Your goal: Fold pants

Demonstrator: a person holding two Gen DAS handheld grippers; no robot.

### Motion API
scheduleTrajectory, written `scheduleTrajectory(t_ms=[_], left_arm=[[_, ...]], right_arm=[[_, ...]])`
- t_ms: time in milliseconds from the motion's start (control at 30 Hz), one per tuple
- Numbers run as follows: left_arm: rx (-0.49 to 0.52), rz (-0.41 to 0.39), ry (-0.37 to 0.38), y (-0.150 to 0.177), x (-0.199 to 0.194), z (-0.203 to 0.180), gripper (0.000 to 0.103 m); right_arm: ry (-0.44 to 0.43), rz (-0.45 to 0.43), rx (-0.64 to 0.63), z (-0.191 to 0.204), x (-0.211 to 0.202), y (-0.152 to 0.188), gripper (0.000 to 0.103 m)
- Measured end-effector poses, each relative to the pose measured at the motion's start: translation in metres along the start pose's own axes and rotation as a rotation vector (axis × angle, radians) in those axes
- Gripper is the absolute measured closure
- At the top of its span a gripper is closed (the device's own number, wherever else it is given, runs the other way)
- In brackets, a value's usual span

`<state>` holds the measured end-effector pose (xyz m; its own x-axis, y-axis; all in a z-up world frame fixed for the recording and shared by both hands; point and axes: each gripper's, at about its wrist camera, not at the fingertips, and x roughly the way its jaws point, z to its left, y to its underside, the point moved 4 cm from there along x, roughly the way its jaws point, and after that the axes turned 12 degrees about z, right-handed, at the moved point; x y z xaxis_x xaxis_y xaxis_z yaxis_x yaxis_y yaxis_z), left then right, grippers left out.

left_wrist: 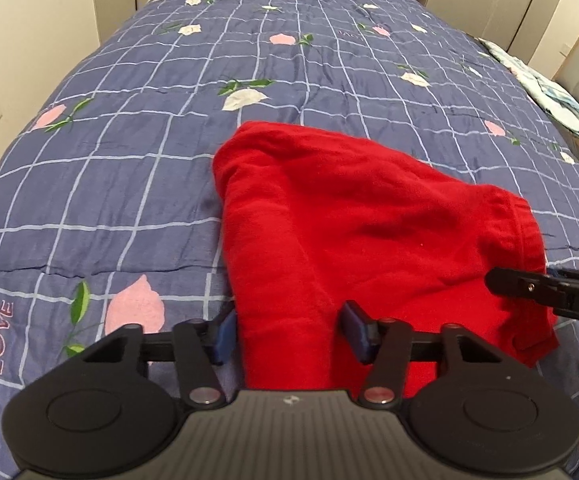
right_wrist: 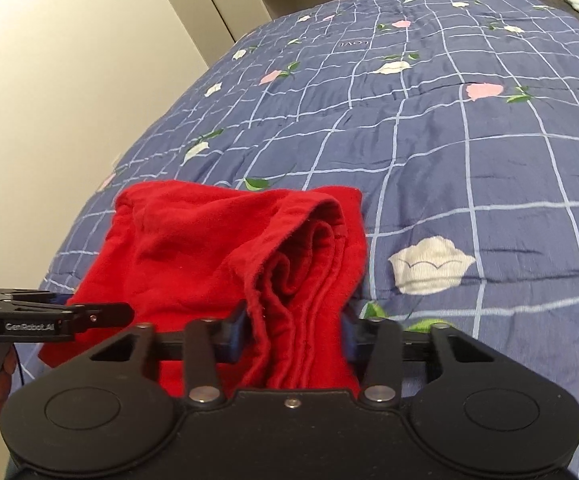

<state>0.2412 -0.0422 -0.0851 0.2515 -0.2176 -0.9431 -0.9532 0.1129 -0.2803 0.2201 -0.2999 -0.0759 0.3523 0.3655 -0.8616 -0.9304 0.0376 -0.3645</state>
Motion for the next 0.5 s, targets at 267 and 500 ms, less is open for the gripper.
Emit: scheduleTrajectory(t_ms=[267, 500], left_arm=[[0.003, -0.035, 0.021, 0.007, -0.022, -0.002, 0.064], [0.021, -0.073, 0.034, 0.013, -0.045, 0.0, 0.069]], right_arm=[[0.016, -0.037, -0.008, 0.013, -0.018, 0.008, 0.074], [0.036, -0.071, -0.057, 0.037, -0.036, 0.015, 0.077]])
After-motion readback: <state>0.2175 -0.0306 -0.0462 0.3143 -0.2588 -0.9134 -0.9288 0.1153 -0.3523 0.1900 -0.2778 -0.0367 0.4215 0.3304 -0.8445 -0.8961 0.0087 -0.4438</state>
